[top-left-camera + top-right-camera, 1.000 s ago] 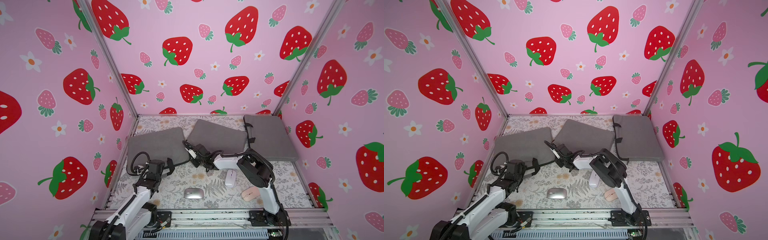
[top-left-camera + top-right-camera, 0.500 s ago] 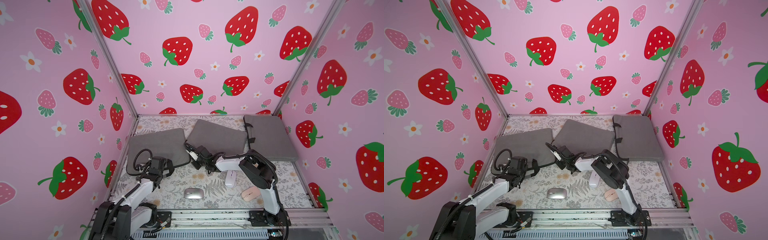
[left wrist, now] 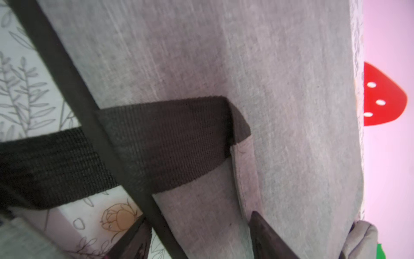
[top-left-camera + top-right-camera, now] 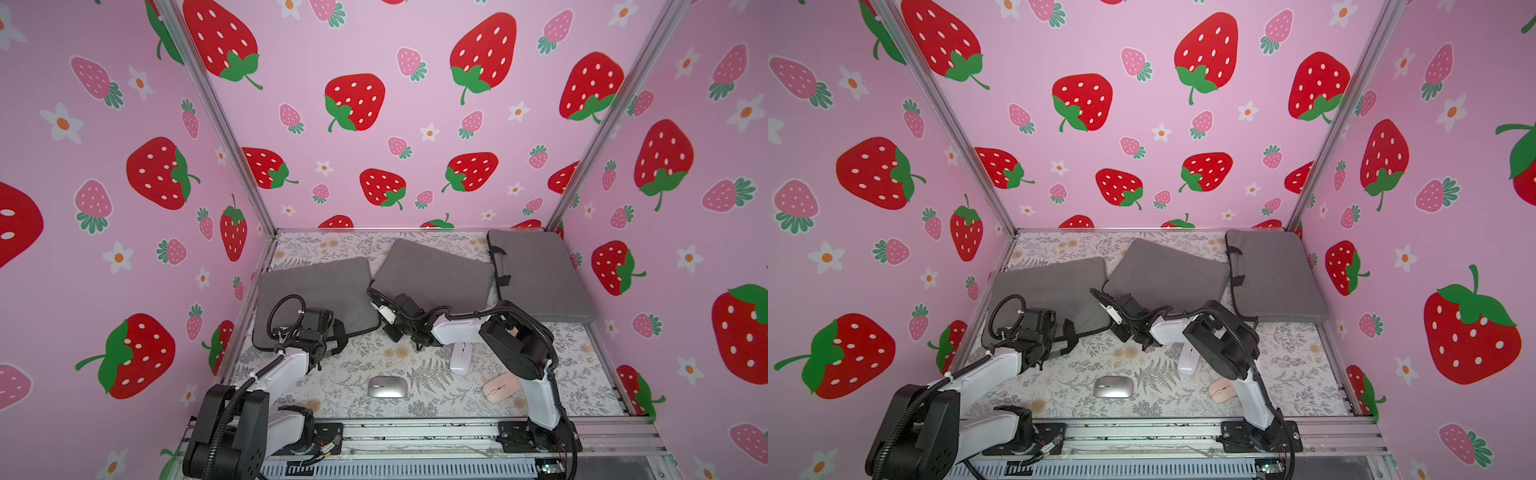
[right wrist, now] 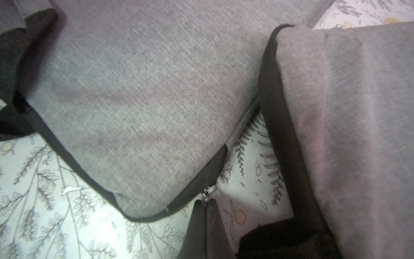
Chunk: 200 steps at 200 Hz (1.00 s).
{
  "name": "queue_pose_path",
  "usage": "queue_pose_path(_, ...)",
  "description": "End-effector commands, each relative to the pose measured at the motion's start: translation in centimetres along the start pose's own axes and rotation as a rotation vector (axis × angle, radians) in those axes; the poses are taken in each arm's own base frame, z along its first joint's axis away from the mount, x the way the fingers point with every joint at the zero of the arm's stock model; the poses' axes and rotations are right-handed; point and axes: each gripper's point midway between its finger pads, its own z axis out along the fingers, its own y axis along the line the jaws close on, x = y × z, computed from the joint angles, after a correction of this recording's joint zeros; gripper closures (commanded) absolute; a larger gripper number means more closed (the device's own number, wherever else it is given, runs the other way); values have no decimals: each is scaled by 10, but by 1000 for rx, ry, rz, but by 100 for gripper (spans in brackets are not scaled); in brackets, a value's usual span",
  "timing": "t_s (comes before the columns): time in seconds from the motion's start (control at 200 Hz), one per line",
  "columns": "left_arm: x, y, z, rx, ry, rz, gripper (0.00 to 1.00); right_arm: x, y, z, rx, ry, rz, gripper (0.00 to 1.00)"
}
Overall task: Put the mouse into the laptop bag
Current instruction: Unzip the zipper on the zippered laptop bag.
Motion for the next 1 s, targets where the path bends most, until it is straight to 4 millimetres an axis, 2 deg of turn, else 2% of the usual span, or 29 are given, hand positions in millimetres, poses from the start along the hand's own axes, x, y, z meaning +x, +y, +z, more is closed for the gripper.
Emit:
queue_pose_path(0.0,1,24,9,-81,-5,-21,41,9,12,-9,-32,35,-42,100)
queue_pose_path(0.155,3,8,14,-50,3,25,70,11,18,-10,-45,32,-66,100)
queue_pose_path(0.26,4,5,19,-48,5,20,100,12,24,-10,-55,33,-90,100)
queue_pose_path(0.525,6,3,23,-55,16,6,100,10,60,-17,-112,17,-182,100)
queue_pose_path(0.77,13,2,24,-47,48,1,100,-10,92,-4,-225,-2,-87,100)
queue_pose_path(0.9,16,3,22,-46,56,5,100,-19,85,-2,-181,-13,-43,100)
queue_pose_path(0.975,17,6,20,-45,63,7,100,-24,67,-2,-84,-17,-19,100)
queue_pose_path(0.995,17,7,19,-48,65,7,89,-25,62,-2,-59,-13,-12,100)
